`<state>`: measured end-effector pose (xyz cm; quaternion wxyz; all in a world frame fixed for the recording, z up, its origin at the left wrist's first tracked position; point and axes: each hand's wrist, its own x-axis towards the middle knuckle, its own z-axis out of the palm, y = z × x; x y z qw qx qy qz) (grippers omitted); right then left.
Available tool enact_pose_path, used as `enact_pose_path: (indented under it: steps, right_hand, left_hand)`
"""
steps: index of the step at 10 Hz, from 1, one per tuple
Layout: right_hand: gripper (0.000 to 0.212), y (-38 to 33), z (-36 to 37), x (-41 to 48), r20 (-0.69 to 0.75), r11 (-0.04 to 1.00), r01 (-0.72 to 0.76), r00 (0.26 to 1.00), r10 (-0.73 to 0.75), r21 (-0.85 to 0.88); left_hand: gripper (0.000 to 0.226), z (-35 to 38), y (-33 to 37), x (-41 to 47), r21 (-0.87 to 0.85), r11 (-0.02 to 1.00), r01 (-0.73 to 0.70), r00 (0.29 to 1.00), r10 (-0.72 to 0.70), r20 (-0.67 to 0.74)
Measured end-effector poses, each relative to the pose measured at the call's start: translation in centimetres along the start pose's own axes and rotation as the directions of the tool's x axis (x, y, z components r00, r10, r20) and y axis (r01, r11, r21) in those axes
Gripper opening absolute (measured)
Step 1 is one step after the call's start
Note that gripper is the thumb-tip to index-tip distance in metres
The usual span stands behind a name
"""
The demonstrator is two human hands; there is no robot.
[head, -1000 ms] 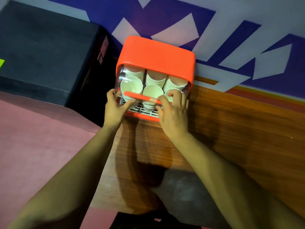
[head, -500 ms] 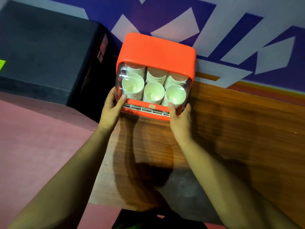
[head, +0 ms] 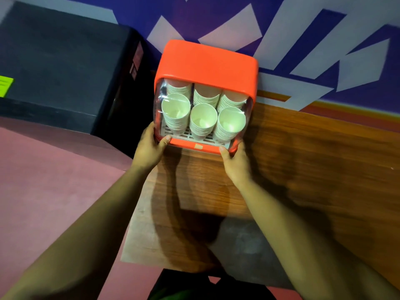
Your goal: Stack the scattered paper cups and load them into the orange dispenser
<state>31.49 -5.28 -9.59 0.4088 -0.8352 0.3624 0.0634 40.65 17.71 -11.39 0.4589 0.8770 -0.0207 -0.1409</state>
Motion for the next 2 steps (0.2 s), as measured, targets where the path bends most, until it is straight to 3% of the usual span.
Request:
enact_pose_path:
  steps: [1, 2]
  right_hand:
    - [0.056, -0.3, -2.0, -0.1, 0.042, 0.996, 0.027, 0.999, -0.024, -0.089]
    - [0.061, -0.2, -4.4, -0.4, 0.019, 0.979, -0.003, 1.000, 0.007, -0.205]
  left_hand:
    - [0.043, -0.3, 0.9, -0.9, 0.043, 0.997, 0.066, 0.998, -0.065, -0.004]
    - [0.052, -0.9, 1.8, -2.2, 0.090, 0.986, 0.142, 0.990, -0.140, -0.028]
